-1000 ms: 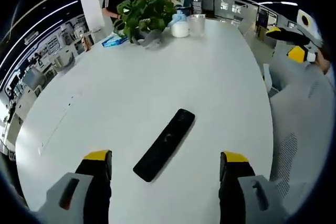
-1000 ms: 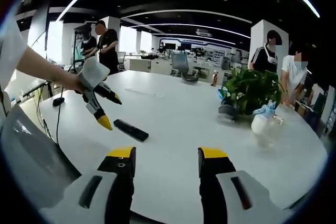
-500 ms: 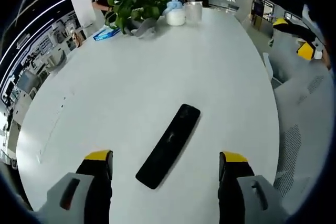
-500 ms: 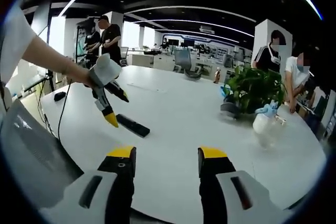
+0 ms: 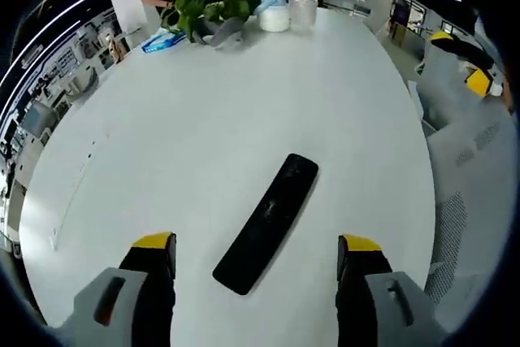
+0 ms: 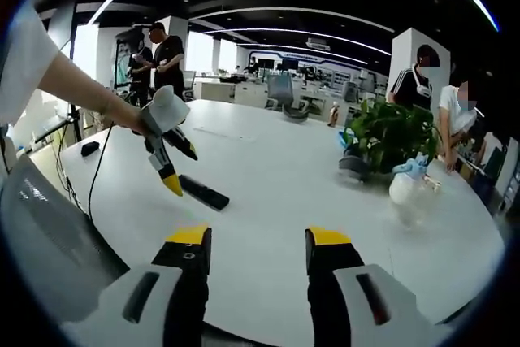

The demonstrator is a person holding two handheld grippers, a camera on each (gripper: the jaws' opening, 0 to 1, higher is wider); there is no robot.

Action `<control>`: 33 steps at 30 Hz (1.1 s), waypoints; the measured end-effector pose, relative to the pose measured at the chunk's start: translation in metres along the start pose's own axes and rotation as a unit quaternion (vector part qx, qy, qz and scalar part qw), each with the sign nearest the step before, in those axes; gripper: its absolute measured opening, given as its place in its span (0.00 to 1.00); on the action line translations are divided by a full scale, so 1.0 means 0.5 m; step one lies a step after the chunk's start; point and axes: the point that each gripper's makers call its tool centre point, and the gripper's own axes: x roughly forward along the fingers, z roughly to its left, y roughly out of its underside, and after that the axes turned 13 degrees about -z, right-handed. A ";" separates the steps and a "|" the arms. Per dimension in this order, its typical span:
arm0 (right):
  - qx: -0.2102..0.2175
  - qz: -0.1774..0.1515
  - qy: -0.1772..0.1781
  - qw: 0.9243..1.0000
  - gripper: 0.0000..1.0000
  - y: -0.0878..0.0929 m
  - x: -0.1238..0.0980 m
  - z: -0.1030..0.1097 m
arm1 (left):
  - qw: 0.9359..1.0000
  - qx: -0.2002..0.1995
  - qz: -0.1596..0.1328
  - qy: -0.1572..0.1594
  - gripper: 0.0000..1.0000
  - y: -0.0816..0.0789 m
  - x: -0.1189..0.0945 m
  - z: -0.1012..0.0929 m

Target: Press the specified remote control buttons in sequence, fully releasing each button before pressing the next.

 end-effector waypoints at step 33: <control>-0.011 0.033 -0.009 0.999 0.44 0.024 0.003 0.005 | 0.995 0.053 0.064 0.061 0.69 0.054 0.030 0.004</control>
